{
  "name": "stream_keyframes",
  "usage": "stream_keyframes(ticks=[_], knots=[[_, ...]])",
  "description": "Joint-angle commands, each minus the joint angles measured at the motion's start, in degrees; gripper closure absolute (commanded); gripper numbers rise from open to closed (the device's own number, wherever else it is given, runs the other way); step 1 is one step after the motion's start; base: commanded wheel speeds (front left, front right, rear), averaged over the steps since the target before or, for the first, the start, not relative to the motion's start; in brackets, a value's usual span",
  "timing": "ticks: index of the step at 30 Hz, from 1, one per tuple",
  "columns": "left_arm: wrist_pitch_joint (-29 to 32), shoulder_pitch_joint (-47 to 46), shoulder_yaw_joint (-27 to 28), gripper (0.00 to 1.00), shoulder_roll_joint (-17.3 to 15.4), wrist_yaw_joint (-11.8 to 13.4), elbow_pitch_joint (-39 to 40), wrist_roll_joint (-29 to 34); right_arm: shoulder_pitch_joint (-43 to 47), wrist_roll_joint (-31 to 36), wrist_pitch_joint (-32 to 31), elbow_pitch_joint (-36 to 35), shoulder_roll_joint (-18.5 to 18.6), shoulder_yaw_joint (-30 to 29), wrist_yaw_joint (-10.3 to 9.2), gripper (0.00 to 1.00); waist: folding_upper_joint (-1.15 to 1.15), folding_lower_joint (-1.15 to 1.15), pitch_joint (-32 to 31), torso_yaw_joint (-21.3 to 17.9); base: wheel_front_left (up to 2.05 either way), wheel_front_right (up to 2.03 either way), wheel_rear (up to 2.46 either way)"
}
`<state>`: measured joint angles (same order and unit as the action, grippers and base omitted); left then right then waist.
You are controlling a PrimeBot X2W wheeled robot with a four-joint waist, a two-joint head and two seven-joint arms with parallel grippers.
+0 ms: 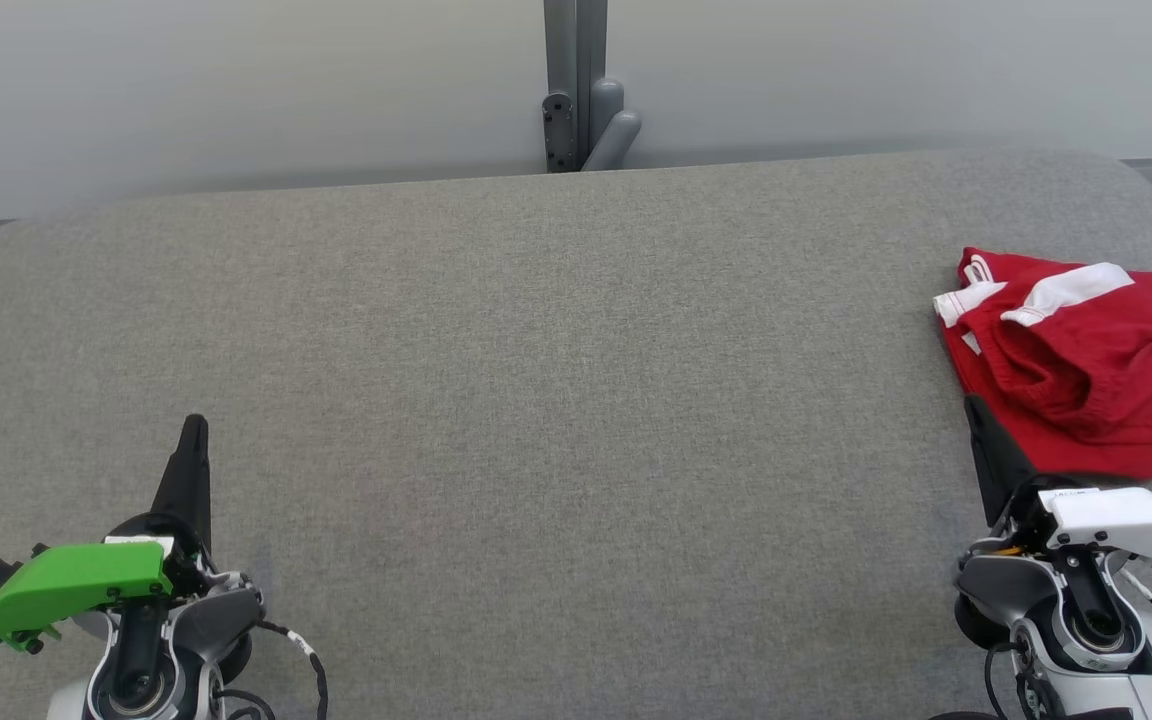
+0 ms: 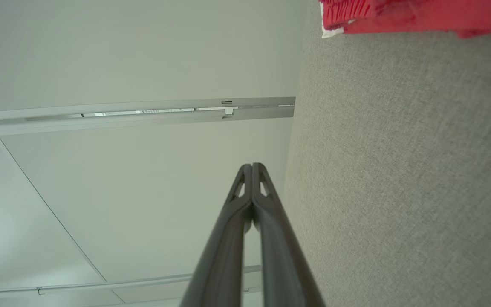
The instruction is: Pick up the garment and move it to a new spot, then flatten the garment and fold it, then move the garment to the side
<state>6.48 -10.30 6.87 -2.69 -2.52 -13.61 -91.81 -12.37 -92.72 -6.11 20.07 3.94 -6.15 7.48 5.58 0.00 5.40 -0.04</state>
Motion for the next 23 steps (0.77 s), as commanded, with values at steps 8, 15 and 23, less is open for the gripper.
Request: stream_keyframes(ticks=[8, 15, 23], knots=[[0.0, -0.7, 0.0, 1.0, -0.4, -0.3, 0.0, -0.1, -0.2, -0.6, 0.3, -0.2, 0.3, 0.2, 0.02, 1.0, 0.0, 0.0, 0.0, 0.0, 0.0, 0.0, 0.0], [0.0, -0.7, 0.0, 1.0, -0.4, -0.3, 0.0, -0.1, -0.1, -0.6, 0.4, -0.2, 0.4, 0.4, 0.02, 1.0, 0.0, 0.0, 0.0, 0.0, 0.0, 0.0, 0.0], [0.0, -0.7, 0.0, 1.0, -0.4, -0.3, 0.0, -0.1, -0.1, -0.8, 0.6, -0.3, 0.5, 0.5, 0.02, 1.0, 0.0, 0.0, 0.0, 0.0, 0.0, 0.0, 0.0]])
